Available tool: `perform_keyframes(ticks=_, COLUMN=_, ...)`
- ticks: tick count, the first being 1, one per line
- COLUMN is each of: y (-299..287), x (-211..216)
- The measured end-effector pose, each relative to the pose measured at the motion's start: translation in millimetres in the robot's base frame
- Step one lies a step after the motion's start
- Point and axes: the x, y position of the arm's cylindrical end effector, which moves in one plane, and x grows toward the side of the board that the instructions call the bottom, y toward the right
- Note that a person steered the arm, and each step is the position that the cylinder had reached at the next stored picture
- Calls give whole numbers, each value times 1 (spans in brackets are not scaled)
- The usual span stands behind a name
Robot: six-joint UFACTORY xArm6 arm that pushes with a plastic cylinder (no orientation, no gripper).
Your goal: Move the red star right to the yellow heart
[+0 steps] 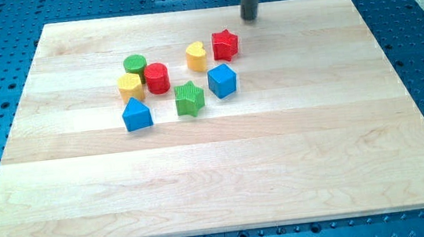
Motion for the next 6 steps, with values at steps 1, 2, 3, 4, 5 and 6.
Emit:
perform_keyframes(ticks=1, y=-30, x=26)
perform_keyframes(ticks=2, y=-32, x=33)
perform_keyframes(ticks=3, y=-27, x=71)
perform_keyframes(ticks=4, y=-27, x=77)
perform_keyframes(ticks=5, y=-27, x=77)
perform_keyframes(ticks=6, y=-27, x=63)
